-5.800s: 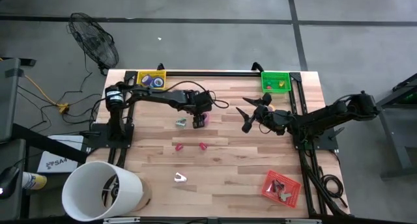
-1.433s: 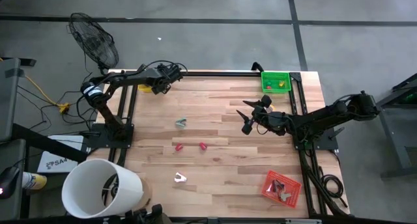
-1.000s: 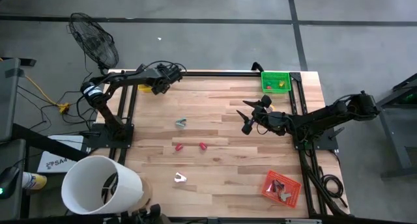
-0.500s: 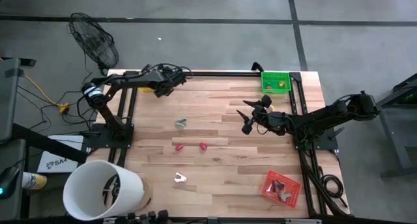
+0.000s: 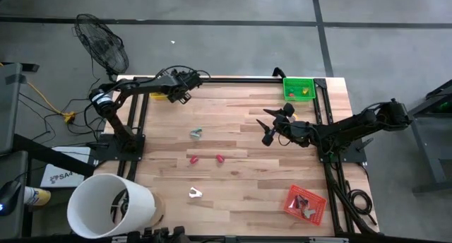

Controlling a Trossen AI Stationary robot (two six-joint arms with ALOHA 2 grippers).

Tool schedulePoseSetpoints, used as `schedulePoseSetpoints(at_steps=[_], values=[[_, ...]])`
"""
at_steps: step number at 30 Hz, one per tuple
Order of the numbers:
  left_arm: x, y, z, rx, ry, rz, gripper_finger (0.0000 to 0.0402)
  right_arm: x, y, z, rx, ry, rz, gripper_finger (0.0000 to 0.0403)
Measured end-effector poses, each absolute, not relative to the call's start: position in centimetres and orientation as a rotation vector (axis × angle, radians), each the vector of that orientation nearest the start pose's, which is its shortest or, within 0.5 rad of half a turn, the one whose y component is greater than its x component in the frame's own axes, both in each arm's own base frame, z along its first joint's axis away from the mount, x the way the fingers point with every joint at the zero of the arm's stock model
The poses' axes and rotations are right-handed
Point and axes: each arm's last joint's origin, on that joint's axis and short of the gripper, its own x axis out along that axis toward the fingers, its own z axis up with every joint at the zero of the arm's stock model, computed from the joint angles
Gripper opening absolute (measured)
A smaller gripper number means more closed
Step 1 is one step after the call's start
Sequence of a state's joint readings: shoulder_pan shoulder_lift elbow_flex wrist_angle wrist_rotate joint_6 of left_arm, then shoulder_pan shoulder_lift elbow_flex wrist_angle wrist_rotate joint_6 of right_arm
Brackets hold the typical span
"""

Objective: Pick and place Stapler, Stapler remover, tape
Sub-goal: Put the light blue blue staple remover into the orange bin

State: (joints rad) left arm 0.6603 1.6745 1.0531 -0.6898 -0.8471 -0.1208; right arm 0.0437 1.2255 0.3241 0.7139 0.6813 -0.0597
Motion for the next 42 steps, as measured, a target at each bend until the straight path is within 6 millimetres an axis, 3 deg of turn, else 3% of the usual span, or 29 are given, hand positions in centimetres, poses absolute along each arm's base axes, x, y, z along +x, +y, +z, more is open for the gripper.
schedulePoseSetpoints(at_steps=[12, 18, 27, 42], values=[[22.5, 20.1, 18.6, 0.004, 1.376, 1.294, 0.0005, 21.9, -0.9, 18.0, -0.125, 0.199, -0.630, 0.0236], [22.6, 20.1, 18.5, -0.004, 1.370, 1.286, 0.0002, 21.9, -0.9, 18.0, -0.118, 0.197, -0.630, 0.0236], [22.9, 20.6, 16.7, 0.050, 1.431, 1.333, 0.0001, 21.9, -0.9, 17.9, -0.117, 0.203, -0.626, 0.0236], [21.7, 20.2, 16.8, 0.132, 1.517, 1.449, 0.0000, 21.9, -0.9, 17.9, -0.120, 0.208, -0.632, 0.0236]])
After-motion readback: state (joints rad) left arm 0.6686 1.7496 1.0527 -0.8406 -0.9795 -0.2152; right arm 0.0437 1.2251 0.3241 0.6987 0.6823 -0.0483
